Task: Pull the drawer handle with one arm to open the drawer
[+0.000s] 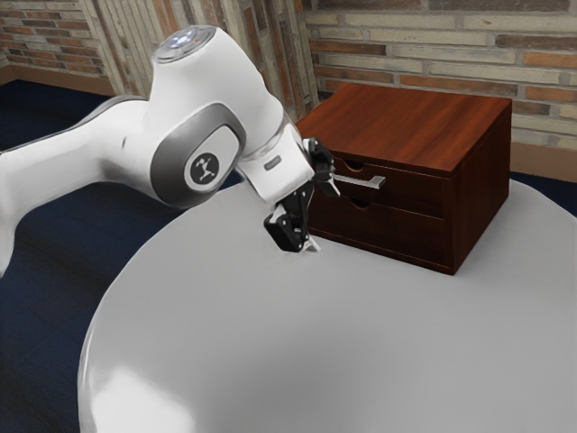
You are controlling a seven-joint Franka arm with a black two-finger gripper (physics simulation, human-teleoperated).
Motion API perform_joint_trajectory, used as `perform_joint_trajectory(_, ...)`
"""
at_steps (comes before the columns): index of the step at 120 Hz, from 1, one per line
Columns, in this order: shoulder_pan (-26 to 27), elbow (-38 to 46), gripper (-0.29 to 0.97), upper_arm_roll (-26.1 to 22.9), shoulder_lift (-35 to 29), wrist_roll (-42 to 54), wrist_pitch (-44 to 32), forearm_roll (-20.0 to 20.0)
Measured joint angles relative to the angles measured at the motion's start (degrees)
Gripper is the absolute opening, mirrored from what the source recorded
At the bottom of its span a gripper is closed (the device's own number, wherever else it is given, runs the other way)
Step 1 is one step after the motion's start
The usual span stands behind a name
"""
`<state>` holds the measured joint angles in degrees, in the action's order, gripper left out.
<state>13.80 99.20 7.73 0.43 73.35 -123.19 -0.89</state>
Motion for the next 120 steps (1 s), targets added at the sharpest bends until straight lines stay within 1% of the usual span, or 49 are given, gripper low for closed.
perform_joint_trajectory(20, -1.69, -1.04, 0.68, 0.23, 1.89, 3.08, -0.86, 0.19)
perform_joint_trajectory(34, -5.14, -2.28, 0.68, 0.19, 4.38, 4.81, -1.82, 0.10)
perform_joint_trajectory(45, -7.28, -5.11, 0.68, 0.18, 6.47, 5.96, -2.26, -0.01)
perform_joint_trajectory(79, -6.74, -12.60, 0.68, -0.50, 13.21, 8.59, -2.47, -1.48)
perform_joint_trajectory(120, -8.69, -14.44, 0.68, -1.09, 16.79, 11.06, -3.34, -1.95)
